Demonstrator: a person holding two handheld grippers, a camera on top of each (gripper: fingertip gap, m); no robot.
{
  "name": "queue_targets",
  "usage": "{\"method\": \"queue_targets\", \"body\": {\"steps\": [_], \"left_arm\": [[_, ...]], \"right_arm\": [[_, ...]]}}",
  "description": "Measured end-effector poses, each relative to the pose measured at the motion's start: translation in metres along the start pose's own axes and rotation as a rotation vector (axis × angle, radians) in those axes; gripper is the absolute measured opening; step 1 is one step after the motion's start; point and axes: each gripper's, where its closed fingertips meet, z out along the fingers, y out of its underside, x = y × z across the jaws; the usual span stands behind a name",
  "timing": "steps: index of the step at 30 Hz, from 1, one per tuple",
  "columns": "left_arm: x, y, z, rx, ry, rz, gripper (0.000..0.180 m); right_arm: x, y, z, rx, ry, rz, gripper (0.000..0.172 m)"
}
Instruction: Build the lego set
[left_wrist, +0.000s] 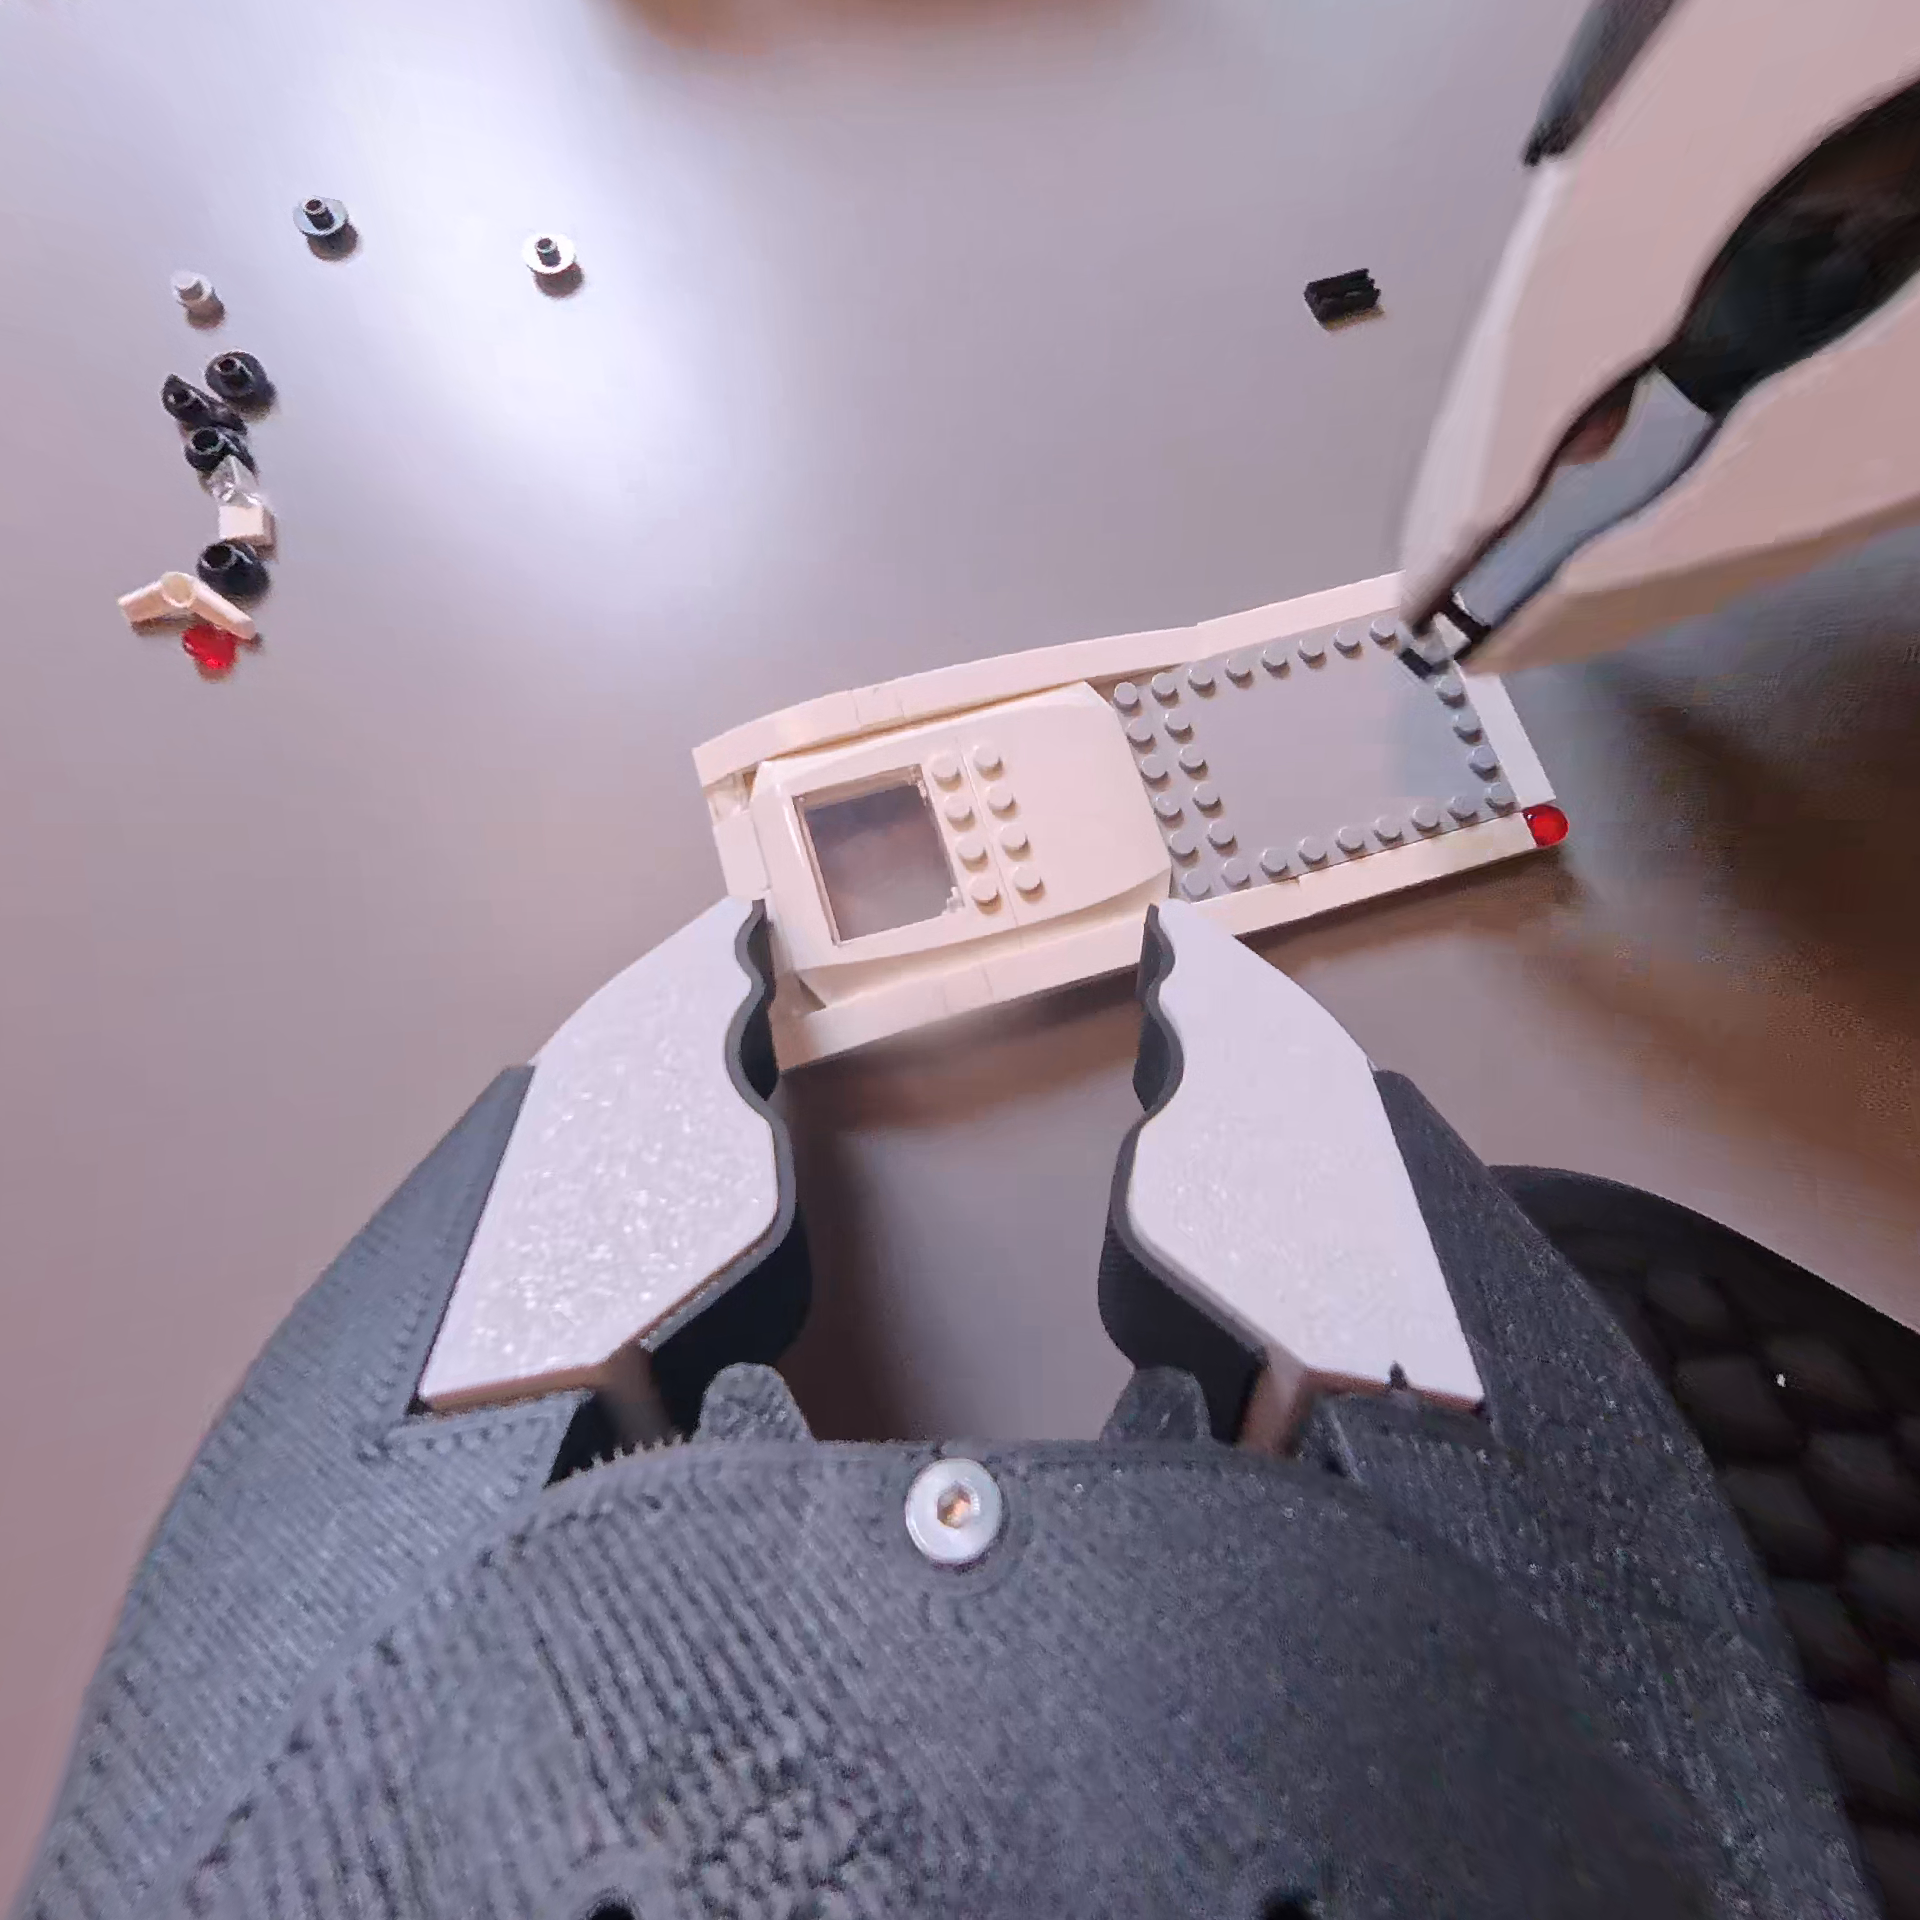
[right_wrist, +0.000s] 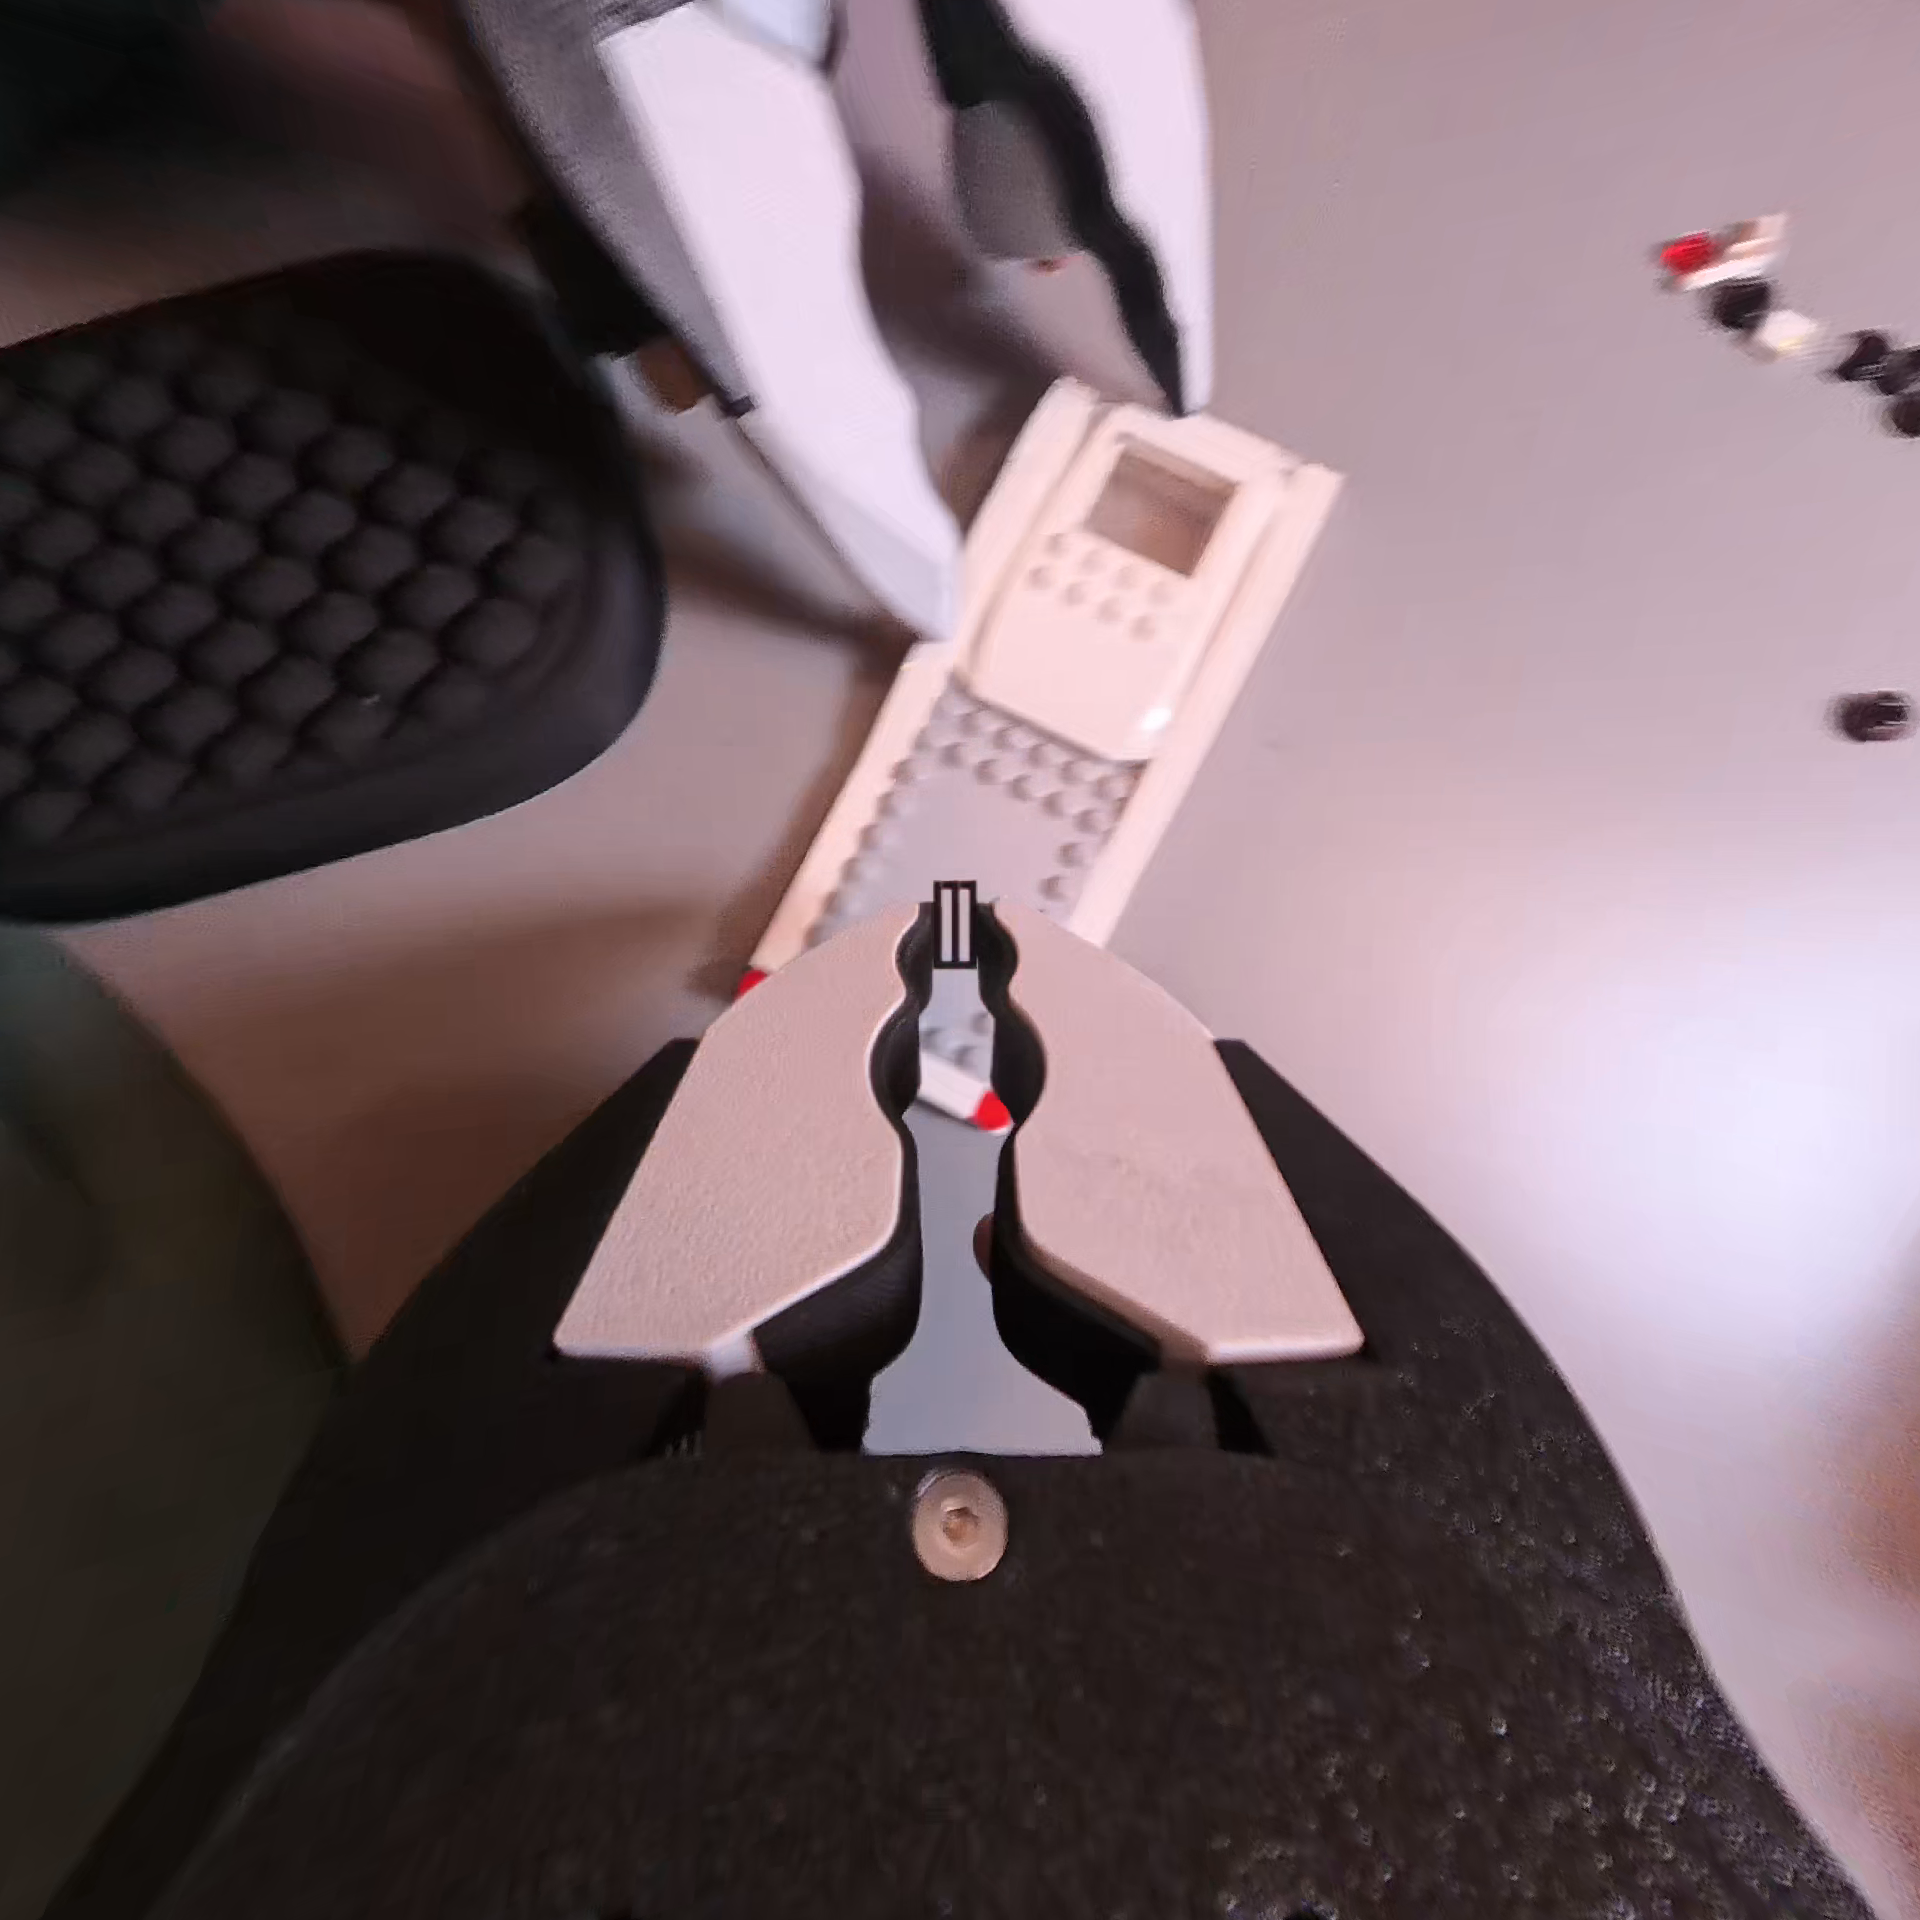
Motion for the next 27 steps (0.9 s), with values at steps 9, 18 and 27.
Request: {"method": "queue_targets", "body": {"steps": [9,18,27], "left_arm": [[0.013,0.007,-0.008,0.004,-0.003,-0.031,0.071],[0.016,0.011,-0.013,0.02,0.012,-0.029,0.068],[0.016,0.012,-0.013,0.022,0.012,-0.025,0.067]], "right_arm": [[-0.001,-0.013,0.035,-0.007,0.038,0.047,0.007],[0.004,-0.012,0.037,-0.042,0.066,0.048,0.007],[0.004,-0.012,0.039,-0.074,0.058,0.04,0.012]]}}
